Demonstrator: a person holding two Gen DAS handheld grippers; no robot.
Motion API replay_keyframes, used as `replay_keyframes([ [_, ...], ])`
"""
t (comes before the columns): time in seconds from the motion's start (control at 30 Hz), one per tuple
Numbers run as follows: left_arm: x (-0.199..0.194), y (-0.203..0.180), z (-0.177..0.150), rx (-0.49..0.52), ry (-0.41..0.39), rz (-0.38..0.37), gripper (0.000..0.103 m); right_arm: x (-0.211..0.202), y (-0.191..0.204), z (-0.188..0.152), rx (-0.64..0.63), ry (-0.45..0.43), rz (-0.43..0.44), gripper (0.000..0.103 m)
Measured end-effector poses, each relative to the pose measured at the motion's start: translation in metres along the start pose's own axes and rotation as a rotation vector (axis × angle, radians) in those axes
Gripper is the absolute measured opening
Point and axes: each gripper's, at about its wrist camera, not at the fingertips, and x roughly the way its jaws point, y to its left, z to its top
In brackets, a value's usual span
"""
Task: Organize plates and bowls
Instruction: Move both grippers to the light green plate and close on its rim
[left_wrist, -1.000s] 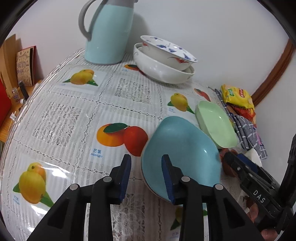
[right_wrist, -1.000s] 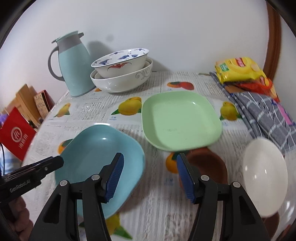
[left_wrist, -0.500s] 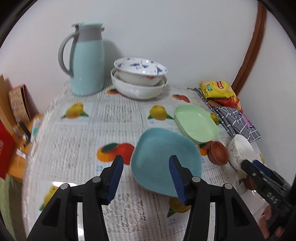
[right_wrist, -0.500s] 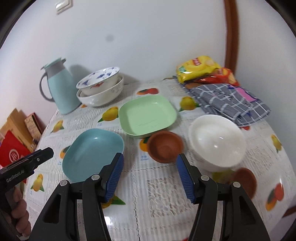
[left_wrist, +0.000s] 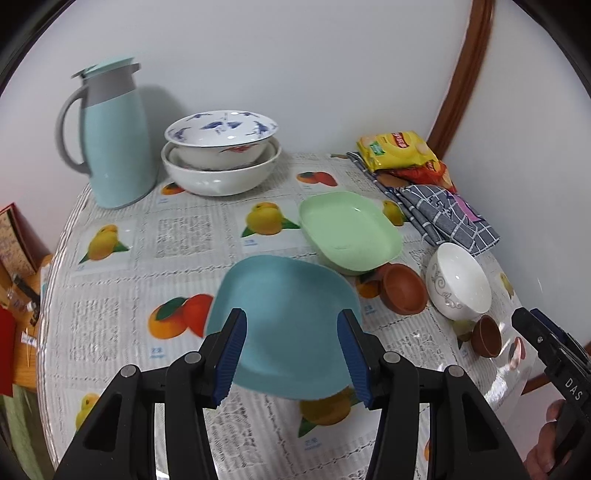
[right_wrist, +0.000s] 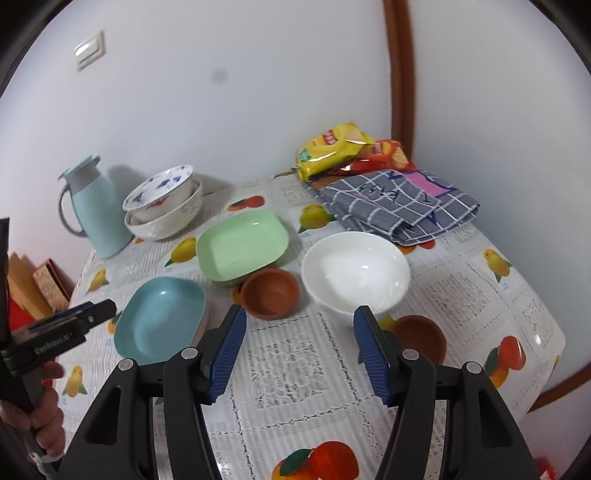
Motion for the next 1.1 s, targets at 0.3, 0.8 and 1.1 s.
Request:
replay_keyframes([
  [0.3, 0.016, -0.014, 0.022, 0.01, 0.011, 0.011, 0.049, 0.013, -0.017, 0.026, 0.023, 0.002, 0.002, 0.06],
  [0.8, 0.085, -0.008, 0.078, -0.101, 0.04, 0.061, 0.059, 0.121, 0.019, 0.091, -0.097, 0.077, 0.089, 0.06],
  [1.1, 0.143, -0.022, 0.088, -0.086, 0.118, 0.058, 0.059, 0.188, 0.021, 0.098, -0.072, 0.162, 0.073, 0.047],
])
